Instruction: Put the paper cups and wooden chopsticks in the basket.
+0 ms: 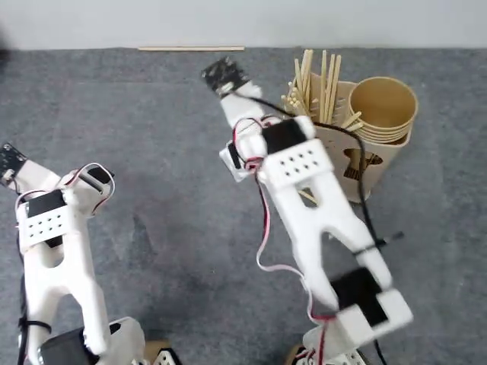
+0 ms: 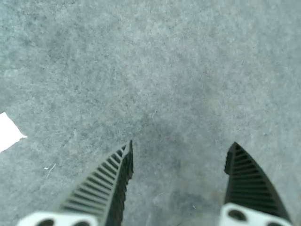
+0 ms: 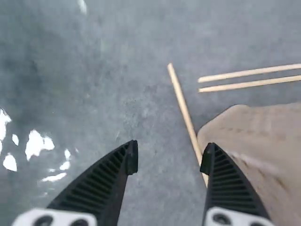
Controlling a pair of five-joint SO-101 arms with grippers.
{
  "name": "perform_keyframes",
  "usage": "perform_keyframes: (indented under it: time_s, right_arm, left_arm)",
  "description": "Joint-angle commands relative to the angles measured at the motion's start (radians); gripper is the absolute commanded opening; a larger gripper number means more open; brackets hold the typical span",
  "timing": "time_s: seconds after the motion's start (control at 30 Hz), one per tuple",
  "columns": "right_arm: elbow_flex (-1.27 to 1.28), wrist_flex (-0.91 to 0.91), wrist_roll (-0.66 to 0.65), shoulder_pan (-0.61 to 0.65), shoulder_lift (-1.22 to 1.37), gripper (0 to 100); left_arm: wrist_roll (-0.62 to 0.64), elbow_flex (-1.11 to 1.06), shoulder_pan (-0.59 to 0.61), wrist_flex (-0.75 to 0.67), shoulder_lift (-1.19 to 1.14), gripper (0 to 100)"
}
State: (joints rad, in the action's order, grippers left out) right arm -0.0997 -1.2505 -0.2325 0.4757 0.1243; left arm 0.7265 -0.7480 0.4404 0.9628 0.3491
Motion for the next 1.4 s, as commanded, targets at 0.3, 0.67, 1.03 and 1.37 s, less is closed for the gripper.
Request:
perform_keyframes:
  time_s: [0.3, 0.67, 1.03, 1.37]
  right_arm:
    - [-0.124, 0.219, -0.149, -0.039, 0.349, 23.0]
    - [-0.411, 0.209, -0.149, -0.11, 0.653, 23.0]
    - [-0.453, 0.067, -0.146, -0.059, 0.67, 0.2]
    - [-0.522, -0.151, -0.086, 0.013, 0.464, 0.7]
  left_arm:
    - [-0.009, 0.004, 0.002, -0.018, 0.044, 30]
    - [-0.009, 0.004, 0.002, -0.018, 0.044, 30]
    - [-0.009, 0.004, 0.0, -0.018, 0.044, 30]
    - [-0.009, 0.004, 0.002, -0.018, 0.044, 30]
